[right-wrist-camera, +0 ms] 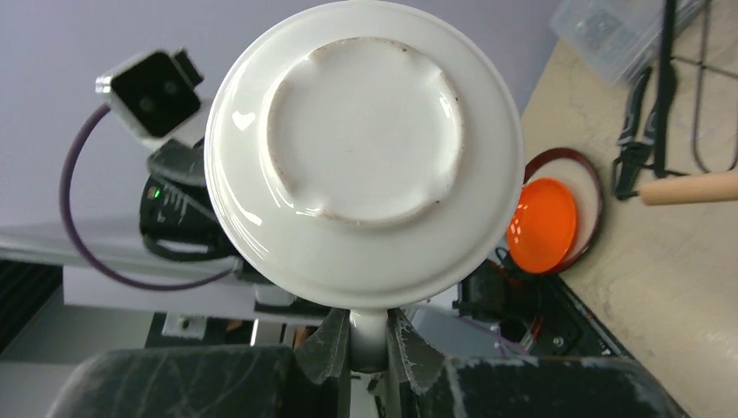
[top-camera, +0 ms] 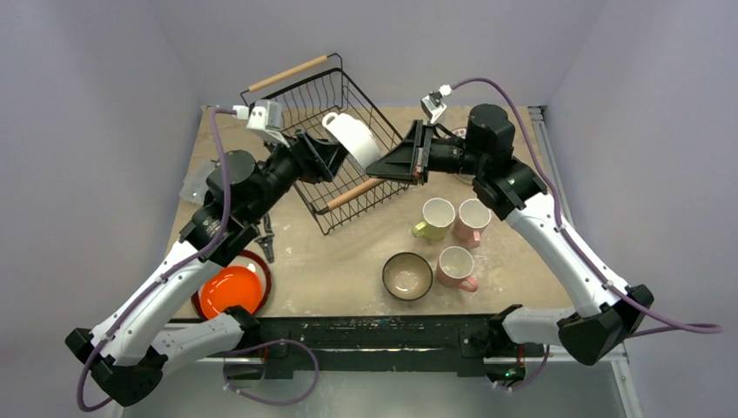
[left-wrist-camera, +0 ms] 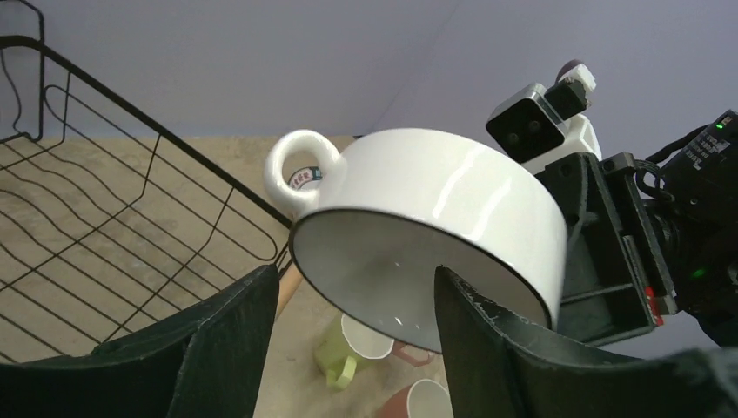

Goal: Load the mixed dishes into the dish rack

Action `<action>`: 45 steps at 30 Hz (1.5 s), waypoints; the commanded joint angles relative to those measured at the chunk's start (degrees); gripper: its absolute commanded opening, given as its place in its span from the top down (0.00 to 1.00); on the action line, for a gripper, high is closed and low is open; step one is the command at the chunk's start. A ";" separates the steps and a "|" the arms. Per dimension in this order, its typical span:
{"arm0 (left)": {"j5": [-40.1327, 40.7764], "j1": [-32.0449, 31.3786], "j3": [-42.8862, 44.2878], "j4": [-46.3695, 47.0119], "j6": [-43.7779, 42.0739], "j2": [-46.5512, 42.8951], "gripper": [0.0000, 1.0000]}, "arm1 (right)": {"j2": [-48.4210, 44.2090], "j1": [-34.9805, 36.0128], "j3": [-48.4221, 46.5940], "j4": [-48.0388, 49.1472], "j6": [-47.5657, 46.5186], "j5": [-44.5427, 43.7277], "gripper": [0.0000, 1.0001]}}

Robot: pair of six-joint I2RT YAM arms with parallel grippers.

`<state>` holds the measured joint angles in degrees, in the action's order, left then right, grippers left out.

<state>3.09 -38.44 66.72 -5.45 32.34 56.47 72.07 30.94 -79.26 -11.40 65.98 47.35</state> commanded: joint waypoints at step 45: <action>20.41 1.46 20.47 -45.81 -17.24 2.50 0.19 | 53.12 5.96 -45.46 -37.11 -65.71 -65.24 1.00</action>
<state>22.87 -37.91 85.52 -51.81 16.78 59.09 128.01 36.03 -125.27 -52.40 2.26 -12.58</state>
